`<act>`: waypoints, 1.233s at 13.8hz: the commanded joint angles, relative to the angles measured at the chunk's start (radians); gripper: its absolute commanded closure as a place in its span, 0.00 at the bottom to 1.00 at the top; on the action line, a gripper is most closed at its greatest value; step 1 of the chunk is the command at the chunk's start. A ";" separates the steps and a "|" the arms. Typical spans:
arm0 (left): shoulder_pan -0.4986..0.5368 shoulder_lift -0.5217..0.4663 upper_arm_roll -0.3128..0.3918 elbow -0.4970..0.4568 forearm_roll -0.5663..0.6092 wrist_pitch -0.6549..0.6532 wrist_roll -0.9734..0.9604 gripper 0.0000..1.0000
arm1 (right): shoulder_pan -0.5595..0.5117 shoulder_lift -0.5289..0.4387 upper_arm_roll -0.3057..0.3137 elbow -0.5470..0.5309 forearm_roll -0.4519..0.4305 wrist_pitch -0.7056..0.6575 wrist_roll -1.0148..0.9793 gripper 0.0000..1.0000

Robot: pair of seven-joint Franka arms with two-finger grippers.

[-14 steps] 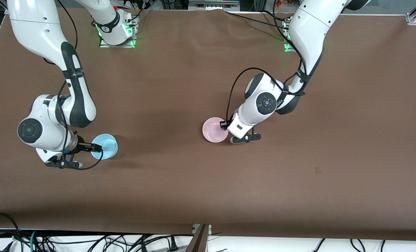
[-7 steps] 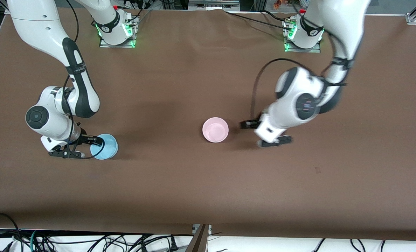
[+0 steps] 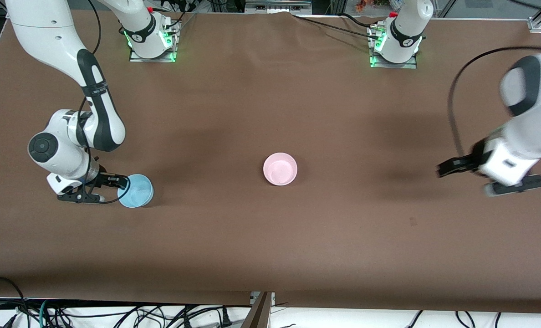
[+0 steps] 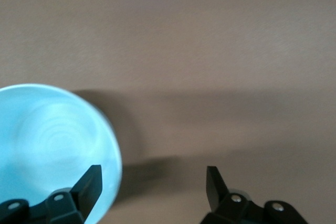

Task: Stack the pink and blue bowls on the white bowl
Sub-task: 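Release the pink bowl and withdraw the left gripper to its side, then grasp the light blue bowl rim with the right gripper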

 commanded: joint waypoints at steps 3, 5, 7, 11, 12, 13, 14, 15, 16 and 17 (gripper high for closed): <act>0.065 -0.037 0.012 0.162 0.065 -0.271 0.111 0.00 | -0.007 -0.022 0.009 -0.052 0.014 0.070 -0.026 0.16; 0.074 -0.054 0.012 0.158 0.070 -0.280 0.128 0.00 | -0.007 -0.023 0.012 -0.051 0.028 0.069 -0.021 0.16; 0.076 -0.043 0.008 0.160 0.056 -0.280 0.122 0.00 | -0.007 -0.026 0.015 -0.052 0.028 0.067 -0.020 0.17; 0.054 -0.034 0.002 0.169 0.024 -0.280 0.116 0.00 | -0.007 -0.016 0.023 -0.054 0.048 0.069 -0.018 0.33; 0.054 -0.034 0.002 0.170 0.027 -0.280 0.117 0.00 | -0.007 -0.016 0.027 -0.054 0.049 0.069 -0.016 0.41; 0.056 -0.034 0.002 0.170 0.033 -0.280 0.119 0.00 | -0.007 -0.016 0.029 -0.054 0.054 0.067 -0.016 0.47; 0.056 -0.034 0.003 0.170 0.035 -0.282 0.120 0.00 | -0.007 -0.016 0.030 -0.054 0.055 0.067 -0.016 0.51; 0.056 -0.034 0.003 0.170 0.035 -0.286 0.120 0.00 | -0.007 -0.016 0.032 -0.054 0.060 0.066 -0.016 0.51; 0.053 -0.034 0.002 0.172 0.036 -0.286 0.120 0.00 | -0.007 -0.014 0.032 -0.055 0.061 0.066 -0.015 0.53; 0.053 -0.034 0.002 0.173 0.035 -0.286 0.120 0.00 | -0.007 -0.014 0.032 -0.055 0.061 0.066 -0.015 0.59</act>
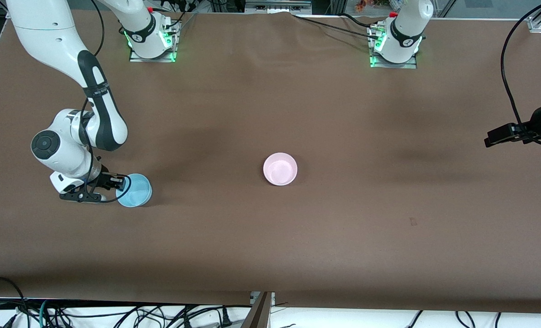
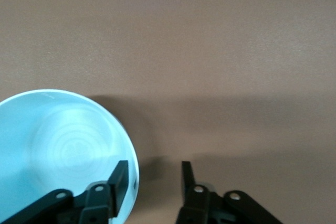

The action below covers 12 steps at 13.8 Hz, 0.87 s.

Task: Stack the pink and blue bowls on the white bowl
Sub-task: 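Grasp the light blue bowl rim with the right gripper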

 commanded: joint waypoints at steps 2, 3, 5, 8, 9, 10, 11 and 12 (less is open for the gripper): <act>-0.005 0.008 0.002 0.026 0.000 -0.022 0.019 0.00 | -0.003 -0.015 0.008 -0.028 0.020 0.017 -0.010 0.70; -0.006 0.008 0.002 0.026 -0.002 -0.022 0.019 0.00 | -0.003 -0.014 0.009 -0.028 0.021 0.017 -0.010 0.77; -0.017 0.008 0.002 0.028 0.000 -0.022 0.017 0.00 | -0.003 -0.009 0.014 -0.028 0.021 0.019 -0.010 0.92; -0.019 0.008 0.002 0.028 -0.003 -0.022 0.017 0.00 | -0.003 -0.007 0.020 -0.028 0.021 0.019 -0.010 1.00; -0.019 0.008 0.002 0.028 -0.003 -0.022 0.017 0.00 | -0.003 -0.009 0.020 -0.026 0.021 0.016 -0.008 1.00; -0.019 0.010 0.002 0.028 -0.003 -0.022 0.017 0.00 | -0.003 -0.017 0.020 -0.023 0.021 0.009 -0.005 1.00; -0.019 0.010 0.002 0.028 -0.005 -0.022 0.017 0.00 | -0.001 -0.033 0.020 -0.016 0.021 -0.007 -0.006 1.00; -0.017 0.008 0.002 0.026 -0.005 -0.022 0.017 0.00 | -0.001 -0.059 0.020 -0.006 0.021 -0.047 -0.005 1.00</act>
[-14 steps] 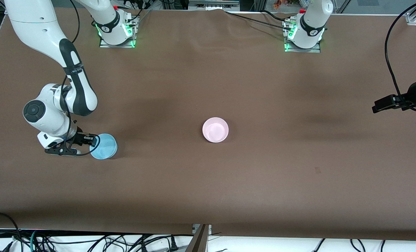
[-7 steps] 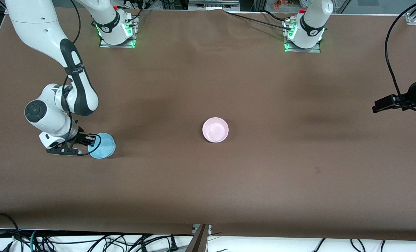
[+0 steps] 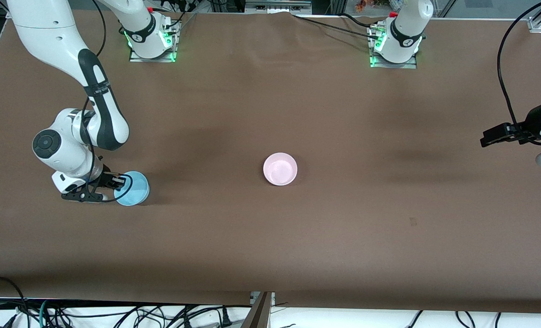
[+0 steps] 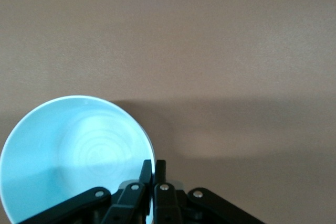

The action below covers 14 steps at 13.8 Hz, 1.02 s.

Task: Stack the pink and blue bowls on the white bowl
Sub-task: 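Grasp the light blue bowl rim with the right gripper, then carry the blue bowl with the right gripper over the pink bowl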

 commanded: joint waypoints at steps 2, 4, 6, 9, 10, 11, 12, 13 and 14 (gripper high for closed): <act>-0.004 0.013 0.003 0.027 -0.008 -0.022 0.017 0.00 | 0.004 -0.097 0.011 0.029 0.011 -0.136 -0.004 1.00; -0.002 0.014 0.003 0.027 -0.008 -0.022 0.017 0.00 | 0.009 -0.134 0.011 0.079 0.011 -0.251 -0.002 1.00; -0.004 0.014 0.003 0.027 -0.008 -0.022 0.017 0.00 | 0.024 -0.154 0.014 0.151 0.010 -0.366 0.039 1.00; -0.002 0.014 0.002 0.027 -0.008 -0.022 0.017 0.00 | 0.103 -0.147 0.018 0.253 -0.006 -0.464 0.206 1.00; -0.004 0.014 0.002 0.027 -0.007 -0.022 0.017 0.00 | 0.130 -0.139 0.018 0.264 -0.009 -0.463 0.263 1.00; -0.002 0.014 0.000 0.027 -0.005 -0.022 0.017 0.00 | 0.160 -0.130 0.018 0.270 -0.010 -0.458 0.312 1.00; -0.002 0.014 0.000 0.027 -0.008 -0.022 0.017 0.00 | 0.185 -0.122 0.018 0.270 -0.010 -0.452 0.341 1.00; -0.002 0.014 0.000 0.027 -0.007 -0.022 0.017 0.00 | 0.214 -0.113 0.018 0.271 -0.015 -0.451 0.372 1.00; -0.002 0.014 0.000 0.027 -0.005 -0.022 0.017 0.00 | 0.246 -0.108 0.018 0.271 -0.033 -0.448 0.413 1.00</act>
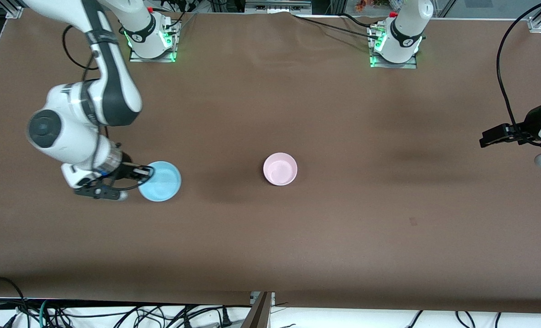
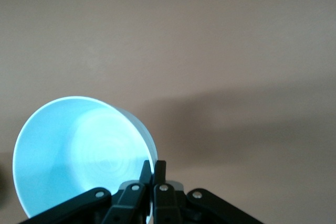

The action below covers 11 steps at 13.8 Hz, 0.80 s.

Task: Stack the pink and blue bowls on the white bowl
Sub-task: 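Carry the blue bowl with the right gripper over the pink bowl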

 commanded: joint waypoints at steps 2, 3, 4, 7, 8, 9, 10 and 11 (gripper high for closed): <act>-0.002 0.010 0.001 0.027 -0.008 -0.021 0.017 0.00 | 0.099 0.046 -0.008 0.041 -0.054 -0.001 0.162 1.00; -0.003 0.010 0.001 0.027 -0.003 -0.021 0.017 0.00 | 0.136 0.053 -0.008 0.048 -0.052 0.000 0.198 1.00; -0.002 0.010 0.001 0.027 -0.003 -0.021 0.017 0.00 | 0.164 0.059 -0.008 0.049 -0.051 0.002 0.236 1.00; -0.002 0.010 0.001 0.027 -0.009 -0.021 0.016 0.00 | 0.223 0.074 -0.008 0.068 -0.049 0.021 0.322 1.00; -0.002 0.010 0.001 0.027 -0.011 -0.021 0.016 0.00 | 0.240 0.079 -0.008 0.069 -0.045 0.038 0.347 1.00; -0.002 0.010 0.001 0.027 -0.010 -0.021 0.016 0.00 | 0.248 0.091 -0.008 0.071 -0.040 0.057 0.371 1.00; -0.002 0.010 0.001 0.027 -0.010 -0.021 0.016 0.00 | 0.259 0.108 -0.003 0.095 -0.037 0.075 0.394 1.00; -0.002 0.010 0.001 0.027 -0.013 -0.021 0.016 0.00 | 0.270 0.129 0.006 0.130 -0.035 0.081 0.413 1.00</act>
